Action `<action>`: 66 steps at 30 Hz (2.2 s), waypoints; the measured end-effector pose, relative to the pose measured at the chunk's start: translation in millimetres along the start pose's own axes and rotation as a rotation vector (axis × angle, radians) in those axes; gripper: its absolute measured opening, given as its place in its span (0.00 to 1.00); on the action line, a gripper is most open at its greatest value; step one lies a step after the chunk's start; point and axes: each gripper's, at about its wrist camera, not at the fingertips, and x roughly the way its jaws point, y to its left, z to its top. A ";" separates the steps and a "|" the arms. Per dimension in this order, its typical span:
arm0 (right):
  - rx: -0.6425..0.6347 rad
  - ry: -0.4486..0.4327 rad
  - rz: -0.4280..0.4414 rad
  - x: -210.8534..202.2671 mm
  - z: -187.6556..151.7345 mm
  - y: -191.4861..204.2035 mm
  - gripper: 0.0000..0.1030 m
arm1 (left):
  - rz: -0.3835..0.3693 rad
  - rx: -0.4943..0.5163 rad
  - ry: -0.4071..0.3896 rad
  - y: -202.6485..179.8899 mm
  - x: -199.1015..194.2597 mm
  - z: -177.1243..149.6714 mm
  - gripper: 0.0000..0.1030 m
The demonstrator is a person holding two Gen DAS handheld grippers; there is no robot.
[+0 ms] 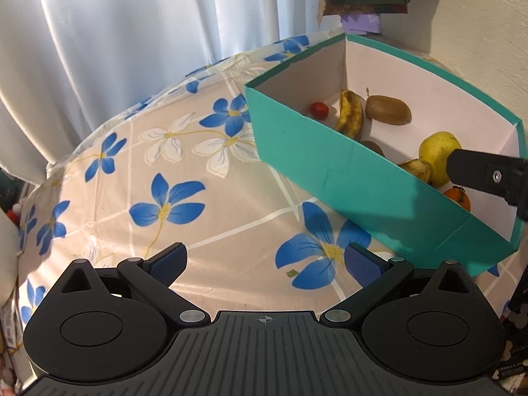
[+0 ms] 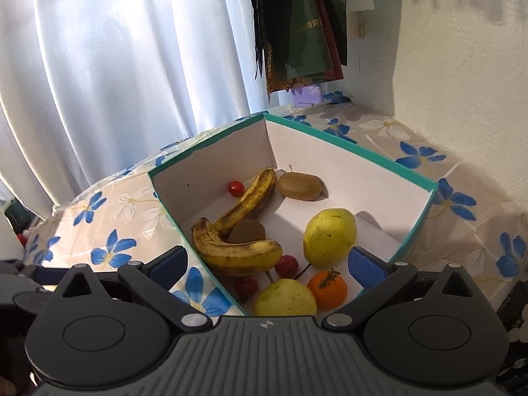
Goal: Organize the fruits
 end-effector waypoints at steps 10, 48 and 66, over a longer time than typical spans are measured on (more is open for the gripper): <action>0.096 0.120 0.005 32.5 5.2 -5.2 1.00 | 0.004 -0.008 0.013 5.4 5.6 -0.2 1.00; 0.234 0.381 0.307 98.7 29.3 0.3 1.00 | 0.007 0.016 0.056 5.3 29.5 4.3 1.00; -0.040 -0.042 -0.196 8.6 13.8 0.2 1.00 | -0.062 0.012 0.037 -4.2 20.2 8.6 1.00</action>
